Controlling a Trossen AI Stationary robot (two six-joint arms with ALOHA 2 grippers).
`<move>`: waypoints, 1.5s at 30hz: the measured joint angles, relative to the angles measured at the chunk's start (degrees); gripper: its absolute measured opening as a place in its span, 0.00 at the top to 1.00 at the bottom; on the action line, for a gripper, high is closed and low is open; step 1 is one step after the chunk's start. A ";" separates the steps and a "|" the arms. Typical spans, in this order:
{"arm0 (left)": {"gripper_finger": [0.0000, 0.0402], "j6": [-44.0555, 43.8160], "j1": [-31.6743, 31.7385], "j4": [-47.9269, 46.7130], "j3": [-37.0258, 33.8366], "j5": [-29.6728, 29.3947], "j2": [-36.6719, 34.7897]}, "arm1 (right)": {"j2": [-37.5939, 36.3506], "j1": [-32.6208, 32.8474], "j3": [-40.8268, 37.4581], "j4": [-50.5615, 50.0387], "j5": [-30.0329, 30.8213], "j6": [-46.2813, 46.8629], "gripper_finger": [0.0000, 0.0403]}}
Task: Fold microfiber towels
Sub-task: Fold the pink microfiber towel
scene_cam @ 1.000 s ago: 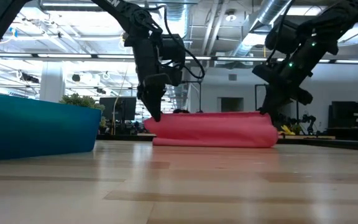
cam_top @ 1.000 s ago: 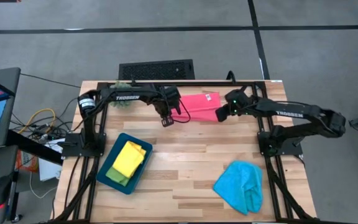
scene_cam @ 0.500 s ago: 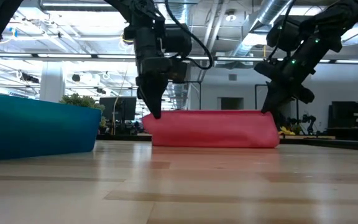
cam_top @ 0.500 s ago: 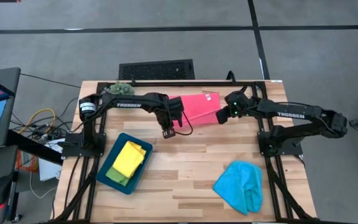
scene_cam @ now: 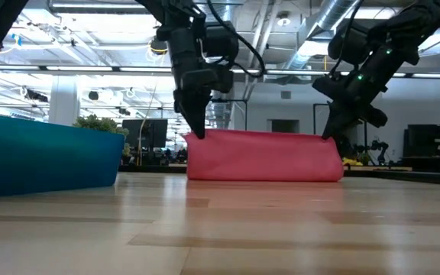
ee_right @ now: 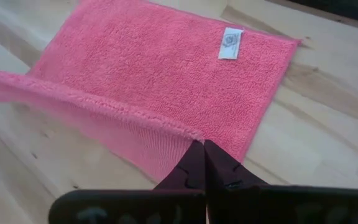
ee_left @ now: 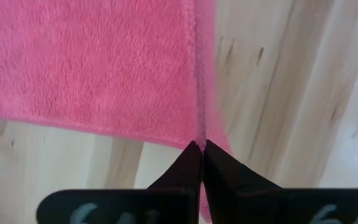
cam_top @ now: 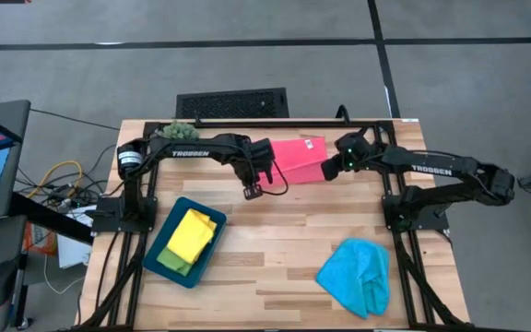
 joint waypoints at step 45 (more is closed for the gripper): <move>1.00 4.95 4.64 13.95 -5.47 -13.81 0.00 | 12.71 -5.53 -0.02 8.63 0.17 3.52 0.98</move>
